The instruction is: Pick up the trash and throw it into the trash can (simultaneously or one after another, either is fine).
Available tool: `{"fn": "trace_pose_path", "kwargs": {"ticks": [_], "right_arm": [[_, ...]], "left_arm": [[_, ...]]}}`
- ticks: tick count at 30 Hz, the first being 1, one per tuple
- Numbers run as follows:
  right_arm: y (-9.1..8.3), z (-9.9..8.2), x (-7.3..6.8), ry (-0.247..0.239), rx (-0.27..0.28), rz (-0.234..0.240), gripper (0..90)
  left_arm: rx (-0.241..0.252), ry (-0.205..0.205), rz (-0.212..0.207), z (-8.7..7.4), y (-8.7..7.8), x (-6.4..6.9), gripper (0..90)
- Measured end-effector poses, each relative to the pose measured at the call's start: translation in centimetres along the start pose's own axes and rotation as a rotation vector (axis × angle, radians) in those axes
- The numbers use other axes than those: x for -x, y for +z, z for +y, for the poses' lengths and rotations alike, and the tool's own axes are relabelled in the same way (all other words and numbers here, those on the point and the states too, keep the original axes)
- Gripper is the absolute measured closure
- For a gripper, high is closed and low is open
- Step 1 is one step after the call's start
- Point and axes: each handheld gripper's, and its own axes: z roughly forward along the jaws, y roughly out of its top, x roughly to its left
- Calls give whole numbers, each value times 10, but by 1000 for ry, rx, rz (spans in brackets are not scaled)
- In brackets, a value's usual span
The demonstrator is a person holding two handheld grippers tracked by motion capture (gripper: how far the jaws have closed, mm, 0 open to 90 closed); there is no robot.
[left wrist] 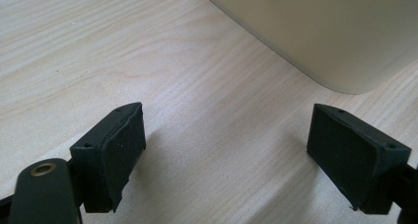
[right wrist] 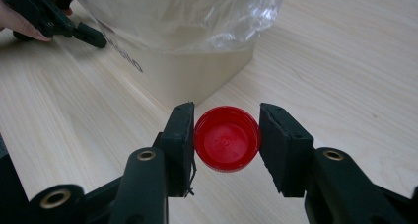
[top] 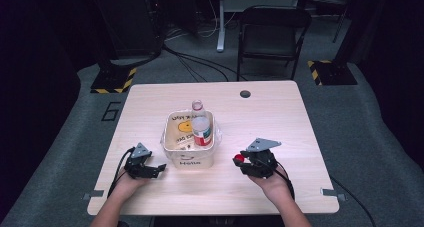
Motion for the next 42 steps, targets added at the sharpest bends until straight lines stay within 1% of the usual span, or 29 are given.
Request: {"fn": "trace_pose_path", "kwargs": {"ticks": [9, 11, 17, 22, 30, 38, 40, 41, 42], "right_arm": [[-6, 24, -5, -30, 22, 19, 576], [-7, 28, -6, -37, 24, 20, 576], [-7, 44, -11, -58, 37, 32, 576], [-6, 58, -16, -82, 49, 45, 576], [-5, 75, -20, -99, 61, 62, 576], [1, 90, -23, -111, 68, 77, 576], [4, 94, -24, -123, 71, 78, 576], [5, 95, -25, -119, 71, 81, 576], [6, 97, -25, -128, 72, 83, 576]], "left_arm": [[3, 0, 2, 0, 0, 0, 147], [-4, 1, -2, 0, 0, 0, 147], [-2, 1, -1, 0, 0, 0, 147], [-2, 1, -1, 0, 0, 0, 147], [-3, 0, -2, 0, 0, 0, 147], [-2, 0, -2, 0, 0, 0, 147], [-2, 0, -2, 0, 0, 0, 147], [-2, 0, -2, 0, 0, 0, 147], [-2, 0, -2, 0, 0, 0, 147]]}}
